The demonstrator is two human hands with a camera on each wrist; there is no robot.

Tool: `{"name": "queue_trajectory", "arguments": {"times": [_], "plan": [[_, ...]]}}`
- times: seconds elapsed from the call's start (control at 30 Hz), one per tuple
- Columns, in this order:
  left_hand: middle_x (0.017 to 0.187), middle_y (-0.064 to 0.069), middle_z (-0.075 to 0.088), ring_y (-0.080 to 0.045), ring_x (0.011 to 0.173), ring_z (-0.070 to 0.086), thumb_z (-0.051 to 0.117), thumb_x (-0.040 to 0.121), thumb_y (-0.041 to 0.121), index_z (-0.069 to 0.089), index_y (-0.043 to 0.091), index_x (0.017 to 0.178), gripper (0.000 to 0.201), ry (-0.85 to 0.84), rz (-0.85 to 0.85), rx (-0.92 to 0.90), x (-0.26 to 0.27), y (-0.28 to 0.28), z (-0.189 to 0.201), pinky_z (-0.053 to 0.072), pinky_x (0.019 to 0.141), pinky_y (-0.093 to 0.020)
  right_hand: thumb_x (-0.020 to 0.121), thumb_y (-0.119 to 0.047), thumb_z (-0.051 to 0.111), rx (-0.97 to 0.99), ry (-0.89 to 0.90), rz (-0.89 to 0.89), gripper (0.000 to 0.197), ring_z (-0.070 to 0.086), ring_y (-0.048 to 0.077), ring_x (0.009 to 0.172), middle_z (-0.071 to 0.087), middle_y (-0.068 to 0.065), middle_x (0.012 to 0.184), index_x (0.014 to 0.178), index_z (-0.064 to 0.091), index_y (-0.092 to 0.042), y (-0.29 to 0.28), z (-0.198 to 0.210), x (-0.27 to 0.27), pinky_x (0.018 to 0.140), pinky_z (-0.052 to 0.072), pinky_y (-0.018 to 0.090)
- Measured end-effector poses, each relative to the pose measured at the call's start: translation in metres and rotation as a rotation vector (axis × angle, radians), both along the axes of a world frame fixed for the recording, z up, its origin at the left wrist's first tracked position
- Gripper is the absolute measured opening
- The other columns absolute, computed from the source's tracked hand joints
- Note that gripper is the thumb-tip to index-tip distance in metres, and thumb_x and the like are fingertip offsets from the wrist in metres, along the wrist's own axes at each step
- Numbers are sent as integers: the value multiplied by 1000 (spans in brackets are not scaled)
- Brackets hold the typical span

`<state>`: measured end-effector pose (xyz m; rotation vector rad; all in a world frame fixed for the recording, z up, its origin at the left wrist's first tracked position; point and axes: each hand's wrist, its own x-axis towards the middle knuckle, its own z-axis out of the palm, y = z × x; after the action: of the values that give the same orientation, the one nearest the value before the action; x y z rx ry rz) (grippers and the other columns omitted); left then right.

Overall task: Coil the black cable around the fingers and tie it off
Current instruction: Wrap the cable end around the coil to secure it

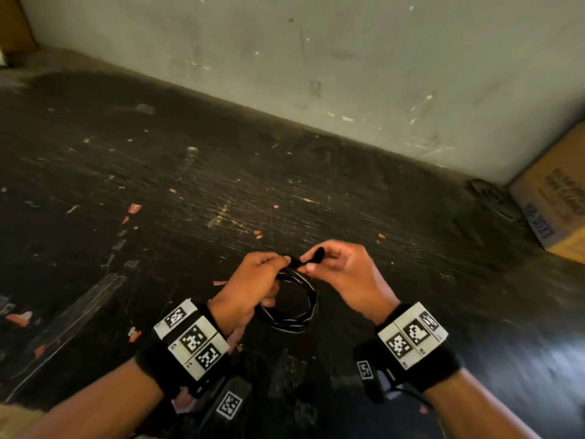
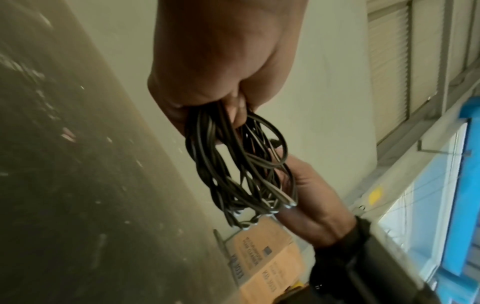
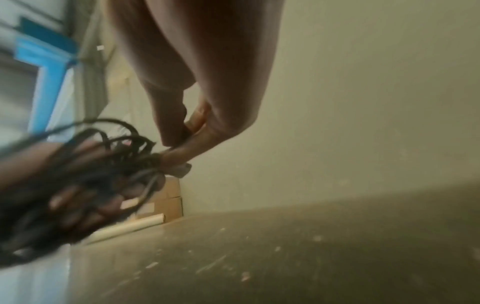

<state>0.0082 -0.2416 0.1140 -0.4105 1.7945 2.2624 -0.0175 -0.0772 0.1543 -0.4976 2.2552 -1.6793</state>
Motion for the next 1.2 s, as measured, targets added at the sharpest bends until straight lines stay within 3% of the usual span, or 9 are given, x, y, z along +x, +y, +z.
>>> {"name": "queue_trajectory", "arguments": {"times": [0.1,0.27,0.4,0.57,0.67,0.83,1.03,1.1,1.2], "plan": [[43,8,30,-5,35,25,52,95,23,54,15,75,22,15,-8,6,-6,10,17,19,33,-19,76,8,71,42,189,-62,18,72,17,87,72,15,96,91,67,-1,11,16,-3,80,57,23],[57,0,34,-7,41,32,52,95,33,53,12,87,23,95,45,-49,-14,27,34,25,37,-19,77,2,73,33,354,-185,18,71,12,76,75,6,85,83,70,-14,42,50,0,72,54,21],[64,-6,42,-12,53,41,52,92,43,54,16,87,27,154,93,-160,-21,47,38,33,42,-23,76,1,73,-67,234,-89,19,70,14,66,75,12,82,88,70,-14,59,73,20,63,56,22],[59,-5,38,-13,48,37,50,94,38,54,11,80,31,283,136,-192,-17,83,48,30,40,-23,80,-6,73,142,182,18,13,69,10,65,74,10,79,92,70,-10,78,66,29,63,57,20],[57,-2,38,-13,51,35,51,94,39,52,14,67,36,320,197,-285,-14,104,53,29,46,-28,80,-14,73,292,508,5,11,68,5,76,70,-5,83,90,72,-19,93,58,26,70,55,17],[58,-1,47,-12,53,43,51,93,39,53,16,62,38,420,255,-390,-5,133,58,35,50,-30,80,-12,73,302,981,26,10,60,12,87,67,-1,92,90,73,-14,118,52,17,75,52,32],[57,-4,49,-15,51,44,52,93,38,53,15,63,38,442,349,-394,-1,151,61,34,47,-32,78,-12,72,443,1078,243,5,46,17,126,54,8,134,83,72,-14,142,50,11,103,39,30],[54,-3,48,-15,50,43,52,94,37,54,14,61,40,435,381,-383,2,157,60,33,46,-31,77,-7,71,481,1123,274,7,51,23,124,52,14,136,82,69,-12,145,45,12,101,41,31],[47,5,44,-10,42,39,49,95,38,55,16,61,41,400,415,-342,4,166,57,29,42,-27,80,-7,60,451,1170,268,8,64,28,104,60,18,124,84,67,-7,147,43,14,84,57,33]]}}
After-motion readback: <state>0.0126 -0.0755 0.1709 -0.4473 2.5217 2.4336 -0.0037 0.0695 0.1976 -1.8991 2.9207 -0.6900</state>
